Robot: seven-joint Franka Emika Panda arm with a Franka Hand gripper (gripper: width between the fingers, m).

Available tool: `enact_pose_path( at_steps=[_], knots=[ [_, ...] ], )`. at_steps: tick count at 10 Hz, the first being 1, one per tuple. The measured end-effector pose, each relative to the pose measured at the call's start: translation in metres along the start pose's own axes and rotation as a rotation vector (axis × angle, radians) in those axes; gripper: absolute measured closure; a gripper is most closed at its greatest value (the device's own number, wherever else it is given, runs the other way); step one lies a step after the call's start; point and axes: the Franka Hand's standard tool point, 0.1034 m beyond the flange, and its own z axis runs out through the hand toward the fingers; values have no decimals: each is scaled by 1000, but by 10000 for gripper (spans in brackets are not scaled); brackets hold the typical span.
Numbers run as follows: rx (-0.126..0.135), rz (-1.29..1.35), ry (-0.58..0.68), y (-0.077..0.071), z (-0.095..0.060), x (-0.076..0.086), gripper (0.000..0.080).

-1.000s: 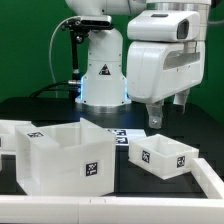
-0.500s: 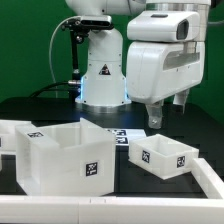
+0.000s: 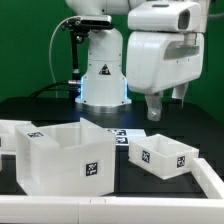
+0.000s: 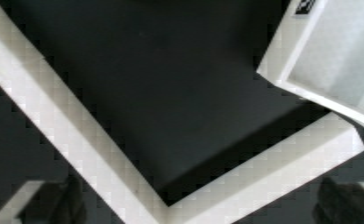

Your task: Assemble drawer

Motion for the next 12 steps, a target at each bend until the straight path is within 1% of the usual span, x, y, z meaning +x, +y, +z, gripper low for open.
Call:
enact_pose_path(
  at_steps=[1,2,3,6,7,8,9,10,11,12],
  knots=[
    [-6,9,-4,1,-9,-6,150],
    [-18,17,-2,2,-22,-10,150],
    [-23,24,-1,2,-28,-15,150],
    [-18,23,-4,1,-24,-15,150],
    [-27,52,6,0,-22,-17,150],
    [-31,89,11,-6,-16,-23,150],
    [-31,128,15,-15,-11,-25,150],
    [-35,142,26,-29,-4,-25,150],
    [-45,139,49,-43,7,-26,150],
    [-53,136,74,-53,22,-30,150]
  ],
)
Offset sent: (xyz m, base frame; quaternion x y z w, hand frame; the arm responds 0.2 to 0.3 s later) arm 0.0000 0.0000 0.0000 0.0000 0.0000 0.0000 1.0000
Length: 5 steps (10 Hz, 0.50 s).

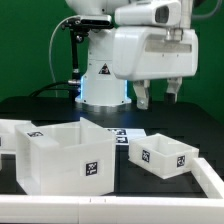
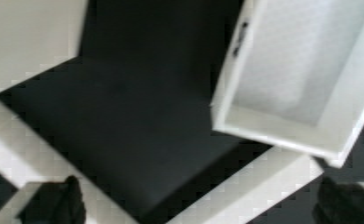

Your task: Assemble drawer

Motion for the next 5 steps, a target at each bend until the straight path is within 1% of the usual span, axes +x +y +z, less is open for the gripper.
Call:
enact_pose_path(
  at_steps=[1,2,3,4,5],
  knots=[
    [6,6,6,-6,17,-8,150],
    [19,10,-2,-9,28,-13,150],
    [22,14,5,-12,40,-14,150],
    [33,20,6,-17,56,-18,150],
    [50,39,-1,-19,70,-23,150]
  ],
)
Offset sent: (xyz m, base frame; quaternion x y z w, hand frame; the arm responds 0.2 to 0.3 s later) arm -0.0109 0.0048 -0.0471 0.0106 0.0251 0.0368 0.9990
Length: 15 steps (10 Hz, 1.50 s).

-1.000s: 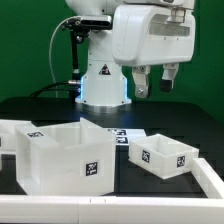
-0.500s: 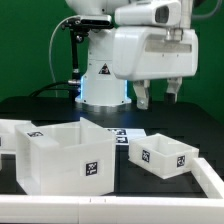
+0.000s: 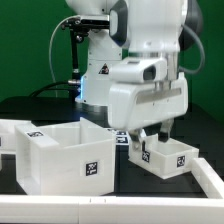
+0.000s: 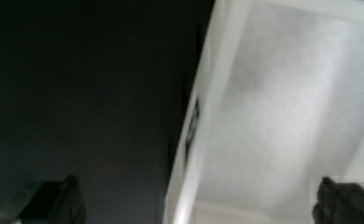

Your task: Assemble drawer

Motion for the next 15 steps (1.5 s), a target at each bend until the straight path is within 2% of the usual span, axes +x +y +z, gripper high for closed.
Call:
enact_pose_path(
  at_steps=[1,3,5,6,7,8,9,10,12,13,14,15],
  knots=[
    [10,-2,-6,2,11,-5,150],
    [14,0,-9,2,14,-6,150],
    [15,0,-10,2,15,-6,407],
    [15,0,-10,2,15,-6,407],
    [15,0,-10,2,15,-6,622],
    [15,0,-10,2,15,-6,738],
    [8,-57,-7,0,11,-7,763],
    [-1,-130,-4,-7,0,-14,763],
    [-7,-251,-21,-15,-23,-40,763],
    [-11,-302,-32,-10,-33,-61,763],
    [-2,-399,-40,0,-33,-82,763],
    [11,-457,-46,17,-28,-103,763]
  ],
)
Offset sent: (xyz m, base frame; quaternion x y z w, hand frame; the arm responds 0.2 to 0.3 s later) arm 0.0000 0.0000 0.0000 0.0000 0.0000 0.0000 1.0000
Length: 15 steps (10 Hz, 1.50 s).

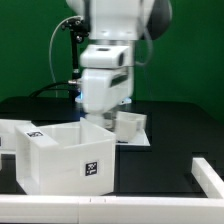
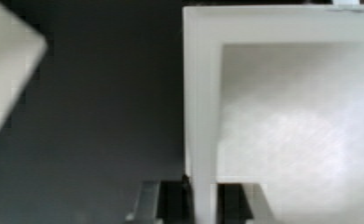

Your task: Assemble drawer

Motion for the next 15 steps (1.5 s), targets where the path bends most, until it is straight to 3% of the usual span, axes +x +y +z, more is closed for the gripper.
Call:
enact_pose_path(
  at_steps=[1,5,6,9,12,15],
  knots=[
    [17,-33,0,8,9,-15,762],
    [14,-28,2,9,11,-16,762],
    [-3,-54,6,4,12,-29,762],
    [-24,-60,9,-19,14,-63,762],
    [5,-44,16,-28,36,-67,762],
    [0,-42,17,-27,35,-68,761]
  ],
)
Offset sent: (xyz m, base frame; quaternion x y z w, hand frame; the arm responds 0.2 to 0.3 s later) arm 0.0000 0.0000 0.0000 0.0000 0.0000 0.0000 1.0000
